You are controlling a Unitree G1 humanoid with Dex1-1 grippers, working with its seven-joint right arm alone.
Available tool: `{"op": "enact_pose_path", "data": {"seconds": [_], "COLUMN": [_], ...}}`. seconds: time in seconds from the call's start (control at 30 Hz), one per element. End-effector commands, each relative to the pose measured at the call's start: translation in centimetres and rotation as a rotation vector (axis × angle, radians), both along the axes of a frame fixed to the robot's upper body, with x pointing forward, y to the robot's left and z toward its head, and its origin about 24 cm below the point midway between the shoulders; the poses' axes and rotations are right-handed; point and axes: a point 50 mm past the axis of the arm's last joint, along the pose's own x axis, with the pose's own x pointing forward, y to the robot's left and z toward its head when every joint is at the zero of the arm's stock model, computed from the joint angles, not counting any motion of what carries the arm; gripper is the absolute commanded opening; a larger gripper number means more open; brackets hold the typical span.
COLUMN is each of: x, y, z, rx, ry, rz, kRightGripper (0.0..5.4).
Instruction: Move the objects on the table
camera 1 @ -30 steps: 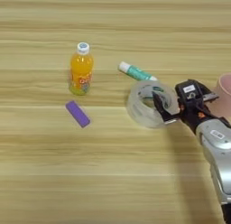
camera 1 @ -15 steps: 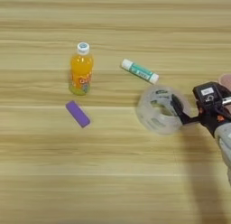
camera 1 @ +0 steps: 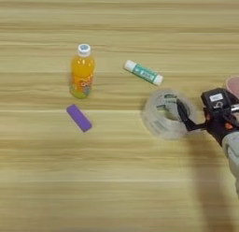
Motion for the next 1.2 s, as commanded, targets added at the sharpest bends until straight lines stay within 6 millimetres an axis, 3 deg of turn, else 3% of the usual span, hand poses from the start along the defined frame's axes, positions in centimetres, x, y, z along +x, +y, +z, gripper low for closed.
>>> {"op": "enact_pose_path", "data": {"seconds": [0.03,0.5,0.87,1.2], "x": [1.2,1.8,1.0,0.8], "y": [0.7,2.2,7.2,11.4], "z": [3.1,5.7,6.1,4.3], "rx": [-0.019,0.009,0.088,0.188], "ry": [-0.144,-0.268,-0.314,-0.263], "rz": [0.057,0.121,0.325,0.442], "kRightGripper": [5.36,5.36,5.36,5.36]}}
